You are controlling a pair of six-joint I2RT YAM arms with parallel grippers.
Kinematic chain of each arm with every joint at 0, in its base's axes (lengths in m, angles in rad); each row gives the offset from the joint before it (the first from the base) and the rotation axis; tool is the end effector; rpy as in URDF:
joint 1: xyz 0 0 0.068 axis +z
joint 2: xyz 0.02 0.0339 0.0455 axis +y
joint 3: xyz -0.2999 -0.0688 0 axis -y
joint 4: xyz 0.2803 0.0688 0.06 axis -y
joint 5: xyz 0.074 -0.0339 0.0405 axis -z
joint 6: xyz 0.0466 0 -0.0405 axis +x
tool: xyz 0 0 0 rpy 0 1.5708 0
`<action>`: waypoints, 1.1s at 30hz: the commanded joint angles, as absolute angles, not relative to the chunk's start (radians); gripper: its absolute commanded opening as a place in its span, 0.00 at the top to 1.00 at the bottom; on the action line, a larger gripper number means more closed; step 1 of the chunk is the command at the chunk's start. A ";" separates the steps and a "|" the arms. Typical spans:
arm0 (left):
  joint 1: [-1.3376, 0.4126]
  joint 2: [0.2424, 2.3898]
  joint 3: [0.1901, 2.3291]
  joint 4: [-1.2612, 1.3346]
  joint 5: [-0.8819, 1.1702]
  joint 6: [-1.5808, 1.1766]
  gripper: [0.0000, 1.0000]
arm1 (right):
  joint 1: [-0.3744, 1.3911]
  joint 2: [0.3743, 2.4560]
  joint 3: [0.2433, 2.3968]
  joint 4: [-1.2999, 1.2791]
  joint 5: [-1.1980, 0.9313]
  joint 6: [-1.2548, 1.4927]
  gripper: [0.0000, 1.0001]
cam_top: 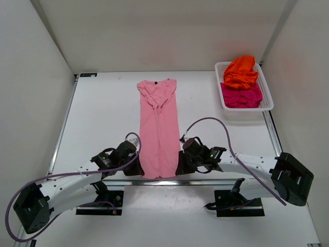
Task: Fold and stack the t-shirts
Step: Grab the bottom of the folded rectangular tshirt with both arms, then fold the folded rectangular tshirt in 1/3 of the way
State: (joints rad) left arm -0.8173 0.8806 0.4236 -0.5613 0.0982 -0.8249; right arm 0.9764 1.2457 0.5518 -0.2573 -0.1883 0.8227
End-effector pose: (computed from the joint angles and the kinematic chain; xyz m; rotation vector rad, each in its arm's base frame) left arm 0.1131 -0.1273 0.1725 0.0280 2.7592 -0.6649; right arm 0.1314 0.2100 0.1670 -0.2965 2.7582 0.8579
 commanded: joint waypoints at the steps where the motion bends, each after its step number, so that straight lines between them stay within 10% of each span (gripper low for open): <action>1: -0.856 0.874 0.420 -0.594 0.120 -0.837 1.00 | 1.011 1.212 0.566 -0.290 -0.205 0.828 1.00; 33: -0.302 1.580 1.106 -0.466 0.238 -0.514 1.00 | 0.472 1.795 1.301 -0.466 -0.431 0.344 1.00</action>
State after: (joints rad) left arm -0.3122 1.5604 1.0515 -0.4931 0.2146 -0.5362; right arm 0.4862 1.7699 1.2392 -0.4446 -0.4088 0.3916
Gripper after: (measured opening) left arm 0.022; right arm 0.030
